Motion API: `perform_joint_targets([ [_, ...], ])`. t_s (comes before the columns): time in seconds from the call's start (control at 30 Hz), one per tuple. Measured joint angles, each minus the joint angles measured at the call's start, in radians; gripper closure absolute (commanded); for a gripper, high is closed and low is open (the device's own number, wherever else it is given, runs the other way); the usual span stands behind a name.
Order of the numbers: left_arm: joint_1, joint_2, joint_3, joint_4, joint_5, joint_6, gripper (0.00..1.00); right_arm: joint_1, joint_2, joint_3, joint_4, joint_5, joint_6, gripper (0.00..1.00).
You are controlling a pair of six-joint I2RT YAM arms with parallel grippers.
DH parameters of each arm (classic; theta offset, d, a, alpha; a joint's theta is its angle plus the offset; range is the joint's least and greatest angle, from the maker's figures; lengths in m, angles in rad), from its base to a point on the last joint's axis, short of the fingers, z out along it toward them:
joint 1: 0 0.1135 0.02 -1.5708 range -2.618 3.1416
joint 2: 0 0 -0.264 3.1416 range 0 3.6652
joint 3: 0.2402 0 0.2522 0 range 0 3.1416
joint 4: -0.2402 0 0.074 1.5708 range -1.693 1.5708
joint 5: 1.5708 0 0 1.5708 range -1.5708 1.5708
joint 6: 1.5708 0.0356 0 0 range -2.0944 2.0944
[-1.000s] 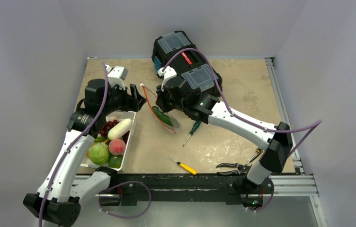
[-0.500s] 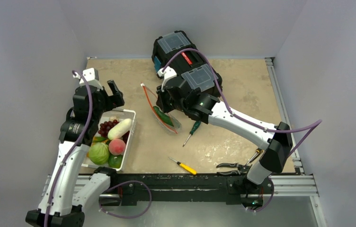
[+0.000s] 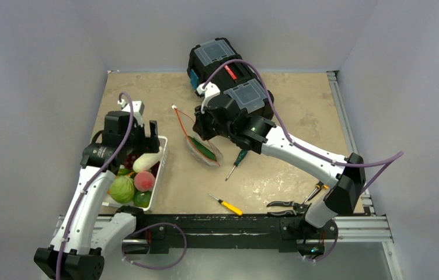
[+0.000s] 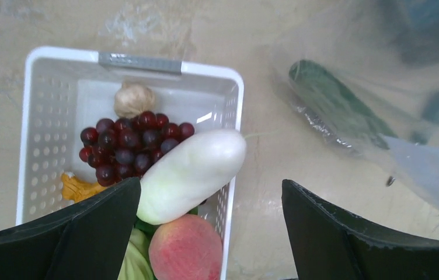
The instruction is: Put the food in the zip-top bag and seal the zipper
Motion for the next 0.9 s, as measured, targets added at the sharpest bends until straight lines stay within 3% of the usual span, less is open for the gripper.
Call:
perform_joint_targets([
  [0.2, -0.056, 0.036, -0.1, -0.028, -0.037, 0.035, 0.11, 0.0, -0.028, -0.001, 0.002, -0.018, 0.0, 1.0],
  [0.43, -0.07, 0.127, -0.101, -0.034, -0.075, 0.035, 0.19, 0.0, -0.032, -0.018, 0.008, -0.028, 0.001, 1.0],
  [0.7, -0.071, 0.209, -0.099, -0.034, -0.092, 0.036, 0.19, 0.0, -0.032, -0.053, 0.018, -0.047, 0.004, 1.0],
  [0.9, -0.071, 0.282, -0.083, -0.043, -0.11, 0.037, 0.25, 0.0, -0.037, -0.057, 0.023, -0.046, 0.004, 1.0],
])
